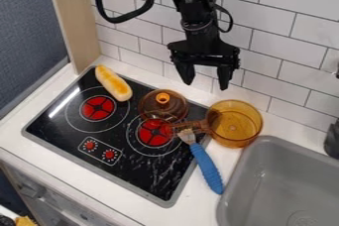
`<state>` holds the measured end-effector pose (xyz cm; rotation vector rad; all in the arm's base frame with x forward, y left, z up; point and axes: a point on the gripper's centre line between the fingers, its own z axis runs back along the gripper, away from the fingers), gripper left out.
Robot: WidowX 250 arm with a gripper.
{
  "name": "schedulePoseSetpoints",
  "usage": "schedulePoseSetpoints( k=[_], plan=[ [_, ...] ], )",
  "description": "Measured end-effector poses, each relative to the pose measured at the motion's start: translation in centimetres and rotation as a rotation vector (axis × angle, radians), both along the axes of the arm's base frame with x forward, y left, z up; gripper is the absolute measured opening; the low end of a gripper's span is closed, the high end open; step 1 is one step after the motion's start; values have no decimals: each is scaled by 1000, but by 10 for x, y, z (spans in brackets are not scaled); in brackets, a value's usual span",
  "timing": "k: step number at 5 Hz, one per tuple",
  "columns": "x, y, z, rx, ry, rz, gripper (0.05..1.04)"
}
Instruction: Move bread to the left burner
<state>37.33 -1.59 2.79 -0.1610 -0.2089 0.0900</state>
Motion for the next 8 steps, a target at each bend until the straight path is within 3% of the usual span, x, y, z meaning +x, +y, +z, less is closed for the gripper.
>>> schedulePoseSetpoints(
  k=[1,2,3,5,7,8],
  plan=[
    [-6,0,-14,-5,42,16,1001],
    [-22,15,-24,-36,73,194,1001],
    [-32,41,-10,-10,24,387,1001],
    [-41,96,-12,78,1,721,1001],
    [-34,133,-25,113,11,956,1001],
    [-32,148,-41,126,52,1009,1001]
  ],
)
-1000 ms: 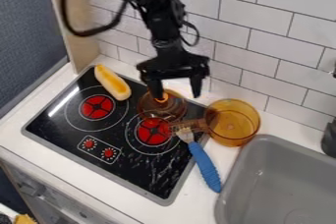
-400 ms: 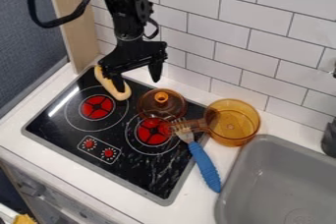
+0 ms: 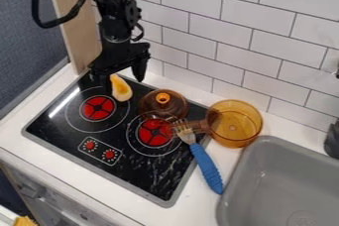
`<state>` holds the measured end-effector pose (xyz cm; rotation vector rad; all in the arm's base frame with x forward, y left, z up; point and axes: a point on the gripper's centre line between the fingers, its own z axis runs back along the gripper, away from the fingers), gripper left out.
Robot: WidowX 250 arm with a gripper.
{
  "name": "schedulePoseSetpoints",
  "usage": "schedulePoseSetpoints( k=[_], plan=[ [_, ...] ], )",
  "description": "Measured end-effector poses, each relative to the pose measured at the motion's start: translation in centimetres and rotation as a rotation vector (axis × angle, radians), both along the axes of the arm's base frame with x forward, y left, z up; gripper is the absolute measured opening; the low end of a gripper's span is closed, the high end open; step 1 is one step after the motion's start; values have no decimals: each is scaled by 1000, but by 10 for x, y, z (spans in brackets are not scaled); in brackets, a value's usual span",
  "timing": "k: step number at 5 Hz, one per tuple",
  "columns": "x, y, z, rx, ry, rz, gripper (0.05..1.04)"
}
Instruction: Move bread to the left burner
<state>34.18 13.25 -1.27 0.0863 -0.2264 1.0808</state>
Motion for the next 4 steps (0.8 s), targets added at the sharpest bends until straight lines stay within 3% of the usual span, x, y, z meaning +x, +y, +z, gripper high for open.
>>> schedulePoseSetpoints(
  k=[2,3,4],
  plan=[
    [10,23,-20,-14,49,46,1001],
    [14,26,-28,-26,64,37,952],
    [16,26,-29,-21,51,27,672]
  ],
)
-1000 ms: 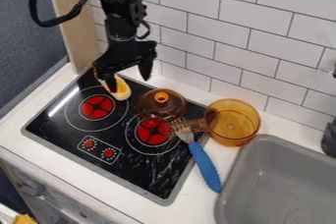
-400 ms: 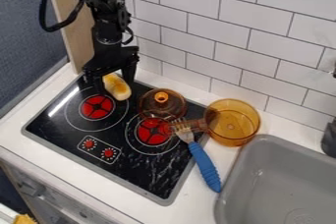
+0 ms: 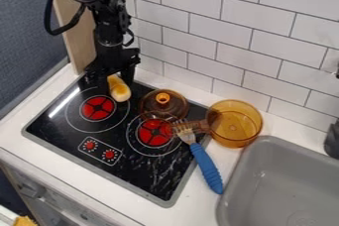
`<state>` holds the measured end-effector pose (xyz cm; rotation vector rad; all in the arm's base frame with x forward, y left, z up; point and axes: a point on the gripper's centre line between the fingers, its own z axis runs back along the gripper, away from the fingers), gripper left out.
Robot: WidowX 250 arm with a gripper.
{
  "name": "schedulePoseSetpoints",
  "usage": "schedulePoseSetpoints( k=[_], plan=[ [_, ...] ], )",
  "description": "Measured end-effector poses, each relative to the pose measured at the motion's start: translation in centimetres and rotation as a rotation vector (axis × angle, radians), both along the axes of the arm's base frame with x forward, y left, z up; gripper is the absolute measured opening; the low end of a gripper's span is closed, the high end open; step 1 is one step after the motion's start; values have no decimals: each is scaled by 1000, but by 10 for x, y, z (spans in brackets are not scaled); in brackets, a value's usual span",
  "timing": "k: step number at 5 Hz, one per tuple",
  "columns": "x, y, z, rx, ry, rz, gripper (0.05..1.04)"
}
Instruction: Move bread to the left burner
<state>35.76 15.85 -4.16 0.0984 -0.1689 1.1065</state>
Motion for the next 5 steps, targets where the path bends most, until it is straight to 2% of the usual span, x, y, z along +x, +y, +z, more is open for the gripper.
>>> schedulePoseSetpoints(
  k=[1,2,3,4,5],
  plan=[
    [-6,-2,0,2,25,-42,618],
    [-11,-6,14,-2,18,-102,618],
    [-10,-17,40,-37,-20,-266,618],
    [-27,-23,66,-21,-56,-422,618],
    [-50,-37,70,-14,-56,-599,618]
  ],
)
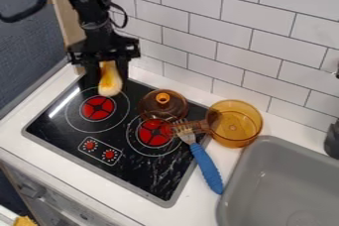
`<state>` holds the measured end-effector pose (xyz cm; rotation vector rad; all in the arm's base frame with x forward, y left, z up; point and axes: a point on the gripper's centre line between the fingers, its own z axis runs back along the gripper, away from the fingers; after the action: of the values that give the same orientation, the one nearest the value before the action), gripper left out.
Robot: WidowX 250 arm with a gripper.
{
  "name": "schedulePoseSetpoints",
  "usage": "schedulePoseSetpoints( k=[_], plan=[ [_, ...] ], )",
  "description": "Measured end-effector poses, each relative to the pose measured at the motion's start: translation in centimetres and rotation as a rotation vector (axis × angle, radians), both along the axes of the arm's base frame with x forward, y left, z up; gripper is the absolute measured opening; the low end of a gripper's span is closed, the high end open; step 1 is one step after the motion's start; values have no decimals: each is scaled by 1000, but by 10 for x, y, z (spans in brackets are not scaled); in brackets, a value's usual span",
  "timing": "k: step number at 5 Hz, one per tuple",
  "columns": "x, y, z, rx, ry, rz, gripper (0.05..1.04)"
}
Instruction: Move bread to the left burner
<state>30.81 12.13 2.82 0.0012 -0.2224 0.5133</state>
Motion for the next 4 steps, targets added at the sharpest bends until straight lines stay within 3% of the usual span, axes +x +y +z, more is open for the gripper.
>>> schedulePoseSetpoints(
  k=[2,3,4],
  plan=[
    [-34,-24,-14,-2,21,-221,618],
    [-38,-19,-29,25,59,-302,618],
    [-42,-9,-47,20,95,-377,618]
  ],
)
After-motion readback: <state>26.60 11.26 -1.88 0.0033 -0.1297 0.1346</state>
